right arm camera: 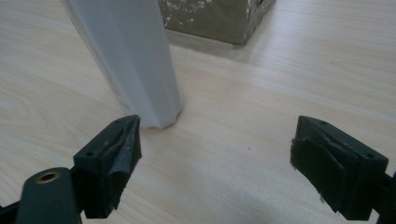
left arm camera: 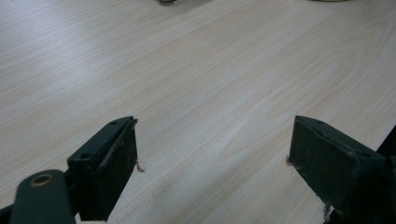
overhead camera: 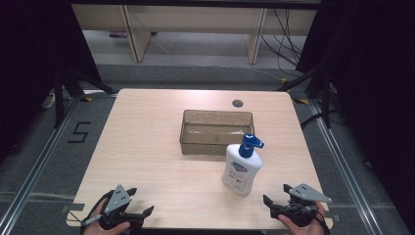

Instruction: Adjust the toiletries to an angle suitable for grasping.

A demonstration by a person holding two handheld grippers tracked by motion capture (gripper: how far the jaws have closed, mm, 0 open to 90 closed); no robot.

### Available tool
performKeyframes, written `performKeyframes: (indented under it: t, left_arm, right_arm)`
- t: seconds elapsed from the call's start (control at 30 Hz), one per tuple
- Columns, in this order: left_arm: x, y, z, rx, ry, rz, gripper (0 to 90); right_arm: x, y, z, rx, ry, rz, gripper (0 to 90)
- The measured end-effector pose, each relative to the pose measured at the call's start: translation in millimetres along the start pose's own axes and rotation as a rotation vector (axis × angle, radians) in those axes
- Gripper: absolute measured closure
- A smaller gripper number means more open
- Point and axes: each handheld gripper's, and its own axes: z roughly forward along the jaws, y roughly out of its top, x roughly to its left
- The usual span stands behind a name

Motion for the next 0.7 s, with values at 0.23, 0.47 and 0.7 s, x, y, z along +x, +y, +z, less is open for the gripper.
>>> performKeyframes:
  t: [0.23,0.47,0.7]
  left_arm:
    - [1.0,0.1,-0.2,0.008,0.000,0.005,14.8]
    - [-0.5,0.1,0.5,0.000,0.006,-0.016,14.8]
    - [0.0,-0.4,1.9,0.002,-0.002,-0.016,14.8]
  right_arm:
    - [-2.5,1.1,-1.8,-0.044,0.005,0.023,17.8]
    - [-3.3,2.3,-3.7,-0.045,0.001,0.025,20.3]
    - [-7.7,4.7,-2.6,-0.077,0.010,-0.003,22.4]
